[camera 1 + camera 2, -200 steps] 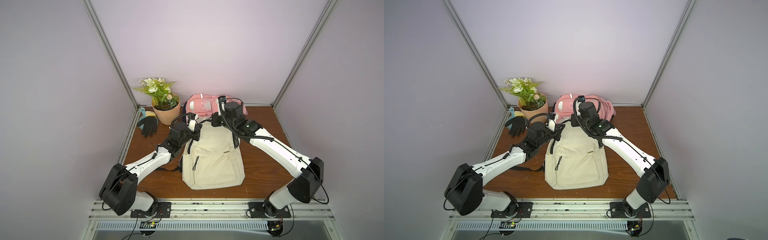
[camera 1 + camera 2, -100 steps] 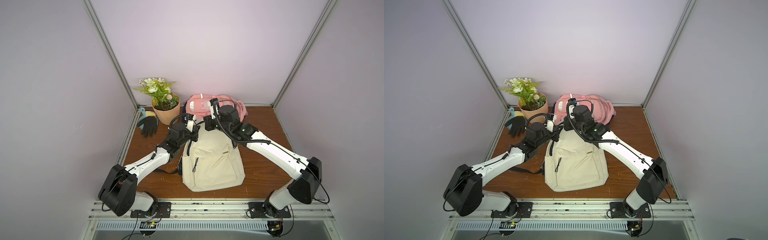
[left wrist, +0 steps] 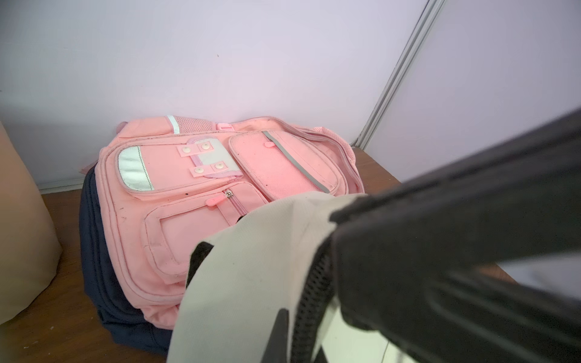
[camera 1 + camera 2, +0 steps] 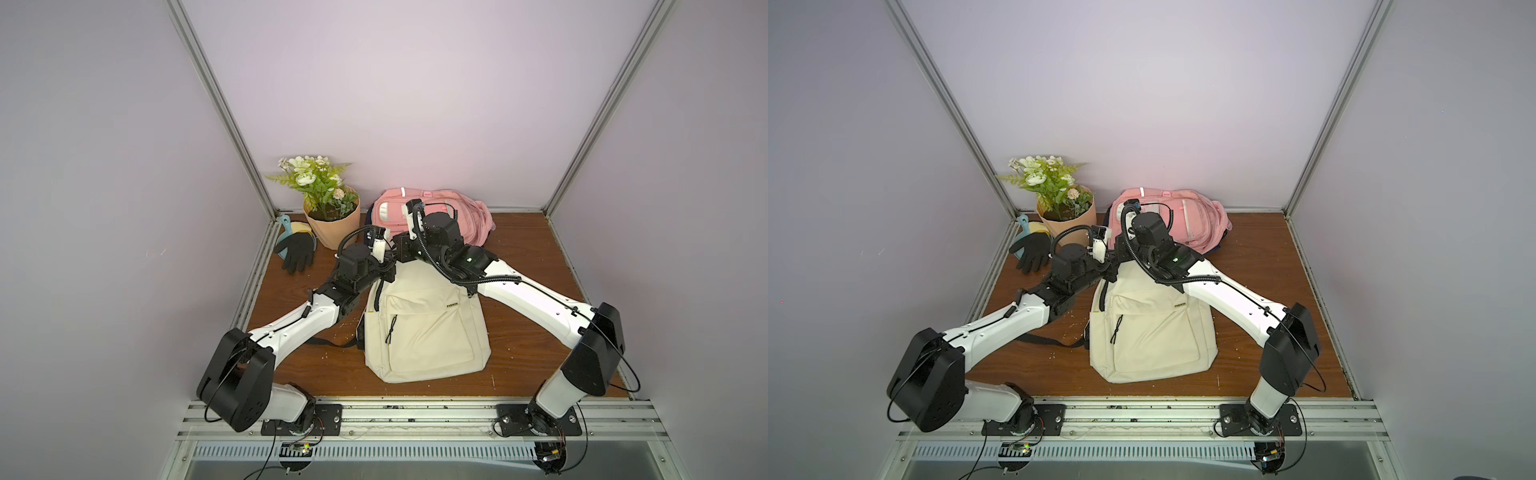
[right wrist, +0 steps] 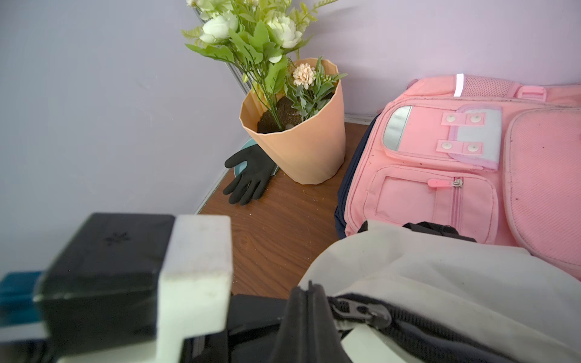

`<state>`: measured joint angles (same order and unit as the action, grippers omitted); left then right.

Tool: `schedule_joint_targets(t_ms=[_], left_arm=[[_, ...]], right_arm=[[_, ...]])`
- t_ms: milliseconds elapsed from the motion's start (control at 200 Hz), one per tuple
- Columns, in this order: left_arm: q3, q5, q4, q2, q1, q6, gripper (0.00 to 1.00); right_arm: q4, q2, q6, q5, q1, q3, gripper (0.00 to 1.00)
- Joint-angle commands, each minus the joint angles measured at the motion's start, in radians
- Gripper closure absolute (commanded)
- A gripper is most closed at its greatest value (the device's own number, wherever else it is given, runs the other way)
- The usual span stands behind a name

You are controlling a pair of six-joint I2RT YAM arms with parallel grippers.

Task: Zip up the backpack
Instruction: Zip the zipper on the backpack.

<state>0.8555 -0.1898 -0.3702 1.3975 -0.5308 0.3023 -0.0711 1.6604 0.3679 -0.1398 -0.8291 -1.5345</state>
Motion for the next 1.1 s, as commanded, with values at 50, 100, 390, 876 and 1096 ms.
schedule_joint_targets(t_ms=[50,100,390,876,1096], left_arm=[[0.022,-0.033,-0.059,0.008,-0.011,0.01,1.0],[0.023,-0.031,-0.058,0.008,-0.012,0.008,1.0],[-0.018,0.04,-0.038,-0.035,-0.005,-0.005,1.0],[-0.066,0.072,-0.057,-0.085,0.016,0.009,1.0],[-0.082,0.11,-0.053,-0.102,0.022,0.025,1.0]], right_arm=[[0.085,-0.027,0.027,0.088,-0.031,-0.073,1.0],[0.078,-0.017,0.03,0.088,-0.031,-0.079,1.0],[-0.017,-0.119,0.019,-0.248,0.06,-0.02,1.0],[-0.041,-0.217,0.075,-0.296,0.276,0.144,1.0],[-0.078,-0.201,0.073,-0.337,0.281,0.126,1.0]])
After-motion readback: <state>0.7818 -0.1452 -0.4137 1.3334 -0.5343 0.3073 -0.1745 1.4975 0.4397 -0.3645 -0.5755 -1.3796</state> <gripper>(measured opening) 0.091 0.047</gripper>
